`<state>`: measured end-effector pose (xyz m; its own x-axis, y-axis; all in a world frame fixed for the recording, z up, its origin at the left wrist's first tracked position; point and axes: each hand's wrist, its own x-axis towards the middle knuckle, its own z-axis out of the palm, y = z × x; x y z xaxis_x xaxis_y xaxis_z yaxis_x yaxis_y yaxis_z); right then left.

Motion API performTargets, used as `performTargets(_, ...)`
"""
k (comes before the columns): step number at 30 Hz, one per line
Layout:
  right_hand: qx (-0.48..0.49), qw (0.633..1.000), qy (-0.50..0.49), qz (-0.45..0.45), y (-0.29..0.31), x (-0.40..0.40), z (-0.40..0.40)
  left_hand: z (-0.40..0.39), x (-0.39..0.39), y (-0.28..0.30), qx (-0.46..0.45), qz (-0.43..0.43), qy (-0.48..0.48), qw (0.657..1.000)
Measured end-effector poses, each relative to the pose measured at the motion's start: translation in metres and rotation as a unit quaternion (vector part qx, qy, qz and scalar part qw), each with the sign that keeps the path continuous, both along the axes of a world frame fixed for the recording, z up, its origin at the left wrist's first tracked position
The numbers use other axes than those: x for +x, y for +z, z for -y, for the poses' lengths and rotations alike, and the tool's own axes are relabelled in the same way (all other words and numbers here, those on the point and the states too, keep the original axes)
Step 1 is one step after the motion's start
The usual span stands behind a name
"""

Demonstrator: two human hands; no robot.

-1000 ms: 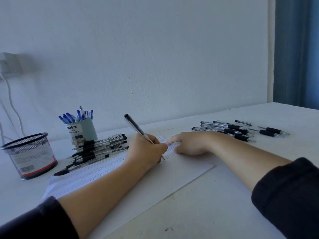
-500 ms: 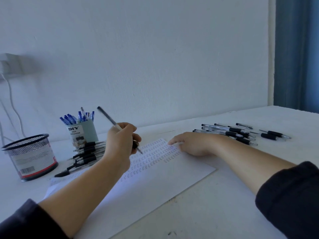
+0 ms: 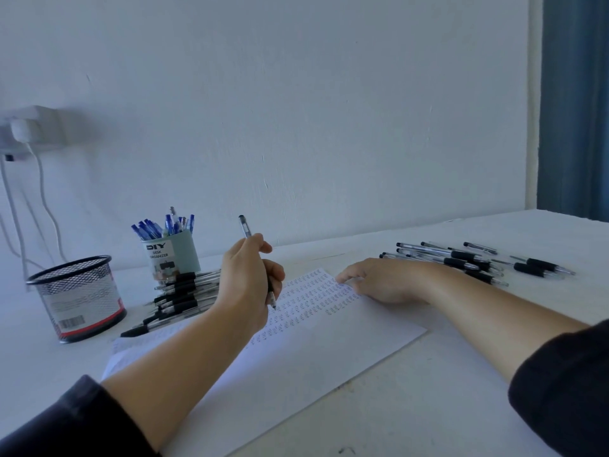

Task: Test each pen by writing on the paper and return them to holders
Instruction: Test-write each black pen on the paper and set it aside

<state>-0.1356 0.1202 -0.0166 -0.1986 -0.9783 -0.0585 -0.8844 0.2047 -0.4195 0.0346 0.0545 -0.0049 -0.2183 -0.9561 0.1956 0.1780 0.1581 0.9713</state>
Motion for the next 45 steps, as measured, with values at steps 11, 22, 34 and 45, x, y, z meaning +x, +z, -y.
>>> performTargets(11,-0.019,1.000,0.000,0.025,0.001,0.003,-0.003,0.000,-0.002,-0.002,-0.027,0.034,0.044,0.998)
performTargets(22,-0.208,0.970,0.033,0.124,0.007,0.020,0.000,0.004,-0.006,-0.008,-0.023,0.023,-0.029,0.999)
performTargets(34,-0.190,0.926,-0.290,-0.147,0.014,-0.021,-0.007,0.012,-0.005,-0.015,-0.042,0.118,-0.037,0.991)
performTargets(45,-0.060,0.891,-0.407,-0.194,0.013,-0.035,-0.023,0.014,-0.007,-0.015,-0.039,0.156,-0.035,0.986)
